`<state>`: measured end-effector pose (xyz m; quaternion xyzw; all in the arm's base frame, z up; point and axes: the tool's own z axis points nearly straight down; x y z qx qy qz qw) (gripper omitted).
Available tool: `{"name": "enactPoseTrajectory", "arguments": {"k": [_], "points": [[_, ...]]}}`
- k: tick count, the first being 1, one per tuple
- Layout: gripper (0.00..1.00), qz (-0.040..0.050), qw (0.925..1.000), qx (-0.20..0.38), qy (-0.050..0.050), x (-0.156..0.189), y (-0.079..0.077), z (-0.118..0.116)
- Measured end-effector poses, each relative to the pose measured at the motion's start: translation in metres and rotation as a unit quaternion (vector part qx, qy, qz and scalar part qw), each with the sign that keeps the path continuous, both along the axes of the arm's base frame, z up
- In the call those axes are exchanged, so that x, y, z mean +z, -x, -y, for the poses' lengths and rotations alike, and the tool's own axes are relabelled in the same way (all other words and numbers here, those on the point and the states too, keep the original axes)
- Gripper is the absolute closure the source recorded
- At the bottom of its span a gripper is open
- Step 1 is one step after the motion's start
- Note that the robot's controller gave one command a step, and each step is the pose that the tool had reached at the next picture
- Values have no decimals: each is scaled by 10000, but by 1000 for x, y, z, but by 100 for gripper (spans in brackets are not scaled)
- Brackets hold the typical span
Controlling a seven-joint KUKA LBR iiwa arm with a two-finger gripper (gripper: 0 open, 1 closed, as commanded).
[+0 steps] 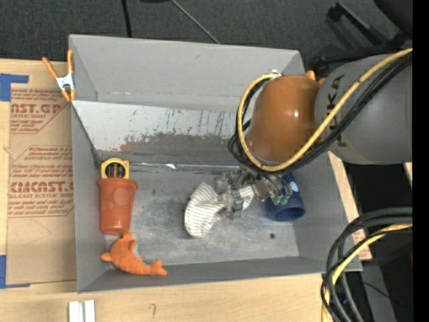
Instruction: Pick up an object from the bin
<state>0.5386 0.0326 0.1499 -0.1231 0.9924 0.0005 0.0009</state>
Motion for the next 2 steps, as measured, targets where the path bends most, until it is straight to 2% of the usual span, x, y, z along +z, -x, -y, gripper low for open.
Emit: {"name": "enactPoseTrajectory", "arguments": {"k": [1,2], "points": [[100,-10,10000,87,4,25,9,-8],[100,10,10000,65,1,128,1,-3]]}}
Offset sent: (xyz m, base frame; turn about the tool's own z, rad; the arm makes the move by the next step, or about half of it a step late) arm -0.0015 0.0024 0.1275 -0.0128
